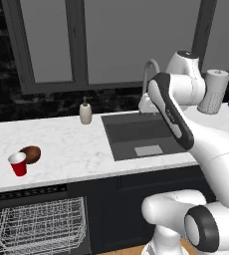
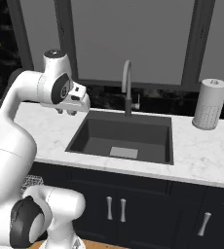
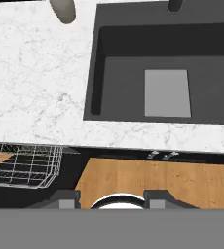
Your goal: Pick up the cup and bowl from the counter, place them in the dishwasher, and close the dishwasher door.
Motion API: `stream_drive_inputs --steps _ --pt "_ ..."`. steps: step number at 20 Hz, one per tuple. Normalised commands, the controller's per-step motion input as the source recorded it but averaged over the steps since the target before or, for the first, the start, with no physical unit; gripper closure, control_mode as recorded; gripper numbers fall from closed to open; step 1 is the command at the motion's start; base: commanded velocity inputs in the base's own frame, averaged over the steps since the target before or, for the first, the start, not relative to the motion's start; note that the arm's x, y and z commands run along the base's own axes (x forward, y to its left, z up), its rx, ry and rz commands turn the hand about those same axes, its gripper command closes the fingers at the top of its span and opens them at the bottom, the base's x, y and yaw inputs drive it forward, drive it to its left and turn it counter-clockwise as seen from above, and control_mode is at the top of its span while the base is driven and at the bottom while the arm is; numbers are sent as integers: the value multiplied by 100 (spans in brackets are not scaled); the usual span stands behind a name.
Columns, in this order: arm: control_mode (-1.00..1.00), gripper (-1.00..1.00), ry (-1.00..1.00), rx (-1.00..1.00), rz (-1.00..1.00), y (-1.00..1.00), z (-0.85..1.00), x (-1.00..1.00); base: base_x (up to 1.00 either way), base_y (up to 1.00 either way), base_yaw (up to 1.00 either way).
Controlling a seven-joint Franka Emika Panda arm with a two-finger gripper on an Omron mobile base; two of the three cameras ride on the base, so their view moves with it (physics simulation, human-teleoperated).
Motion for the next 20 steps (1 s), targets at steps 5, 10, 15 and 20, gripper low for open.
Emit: stream_drive_inputs --steps 5,10,15,20 --pt "-100 -100 -6 0 3 16 3 -33 0 0 0" --pt "-100 -100 -1 -2 20 90 2 -100 0 0 0" --pt "-100 -100 0 -2 6 98 -1 -70 0 0 0" --pt "-100 -100 -6 -3 -3 24 -2 -8 0 0 0"
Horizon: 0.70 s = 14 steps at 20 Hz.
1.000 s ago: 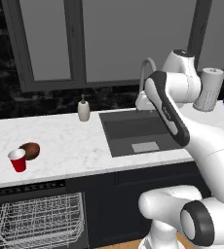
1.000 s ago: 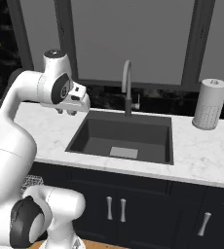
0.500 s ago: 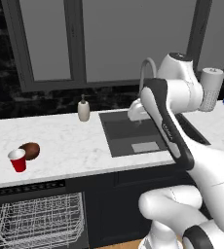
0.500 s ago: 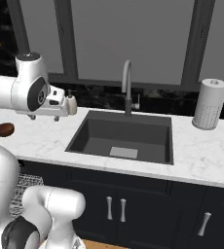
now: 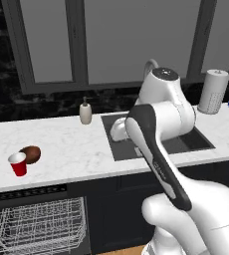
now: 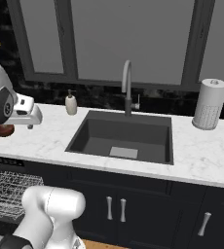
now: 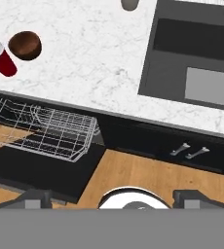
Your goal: Pick up the cup and bowl from the counter, place them in the dishwasher, and close the dishwasher door.
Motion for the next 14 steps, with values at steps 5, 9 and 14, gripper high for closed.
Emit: stream_drive_inputs --steps 5,9,14 --pt "-100 -100 16 -9 -4 56 -2 41 0 0 0" --pt "-100 -100 25 -1 0 11 0 60 0 0 0" --pt "-100 -100 16 0 1 -6 -1 71 0 0 0"
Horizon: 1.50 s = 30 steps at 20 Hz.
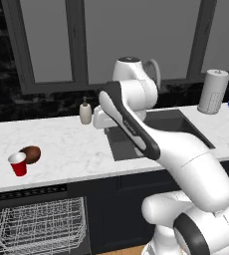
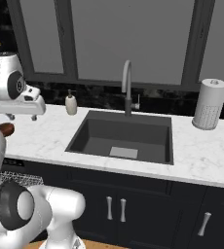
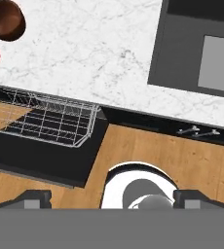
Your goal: Pick up the cup and bowl from the counter, place them in the dishwasher, and close the dishwasher door.
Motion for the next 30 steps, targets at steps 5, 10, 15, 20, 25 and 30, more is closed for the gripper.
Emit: stream_drive_inputs --steps 5,10,15,20,25,30 --pt "-100 -100 6 -1 -13 19 -40 28 0 0 0" --pt "-100 -100 8 4 -11 41 -47 21 0 0 0" --pt "-100 -100 3 12 -2 53 -56 47 0 0 0" --pt "-100 -100 0 6 0 67 -23 41 0 0 0" --pt "-100 -100 0 0 1 72 0 7 0 0 0" --pt "-100 -100 -5 -1 0 36 -4 6 0 0 0"
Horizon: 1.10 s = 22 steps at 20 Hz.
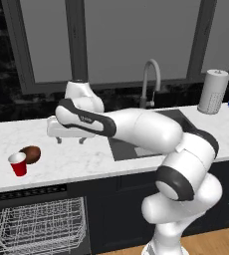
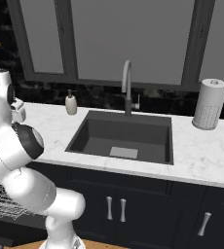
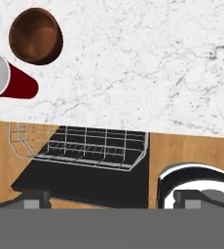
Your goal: Pick up the cup and bowl from the counter, place them in the dishwasher, and close the dishwasher door.
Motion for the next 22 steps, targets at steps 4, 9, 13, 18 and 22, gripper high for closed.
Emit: stream_drive_inputs --steps 4,9,13,18,22 --pt "-100 -100 -5 0 2 27 -29 24 0 0 0" --pt "-100 -100 -4 0 6 68 -33 32 0 0 0" --pt "-100 -100 0 0 9 84 -45 37 0 0 0" --pt "-100 -100 -2 0 11 75 -20 47 0 0 0" --pt "-100 -100 -2 0 6 59 16 26 0 0 0"
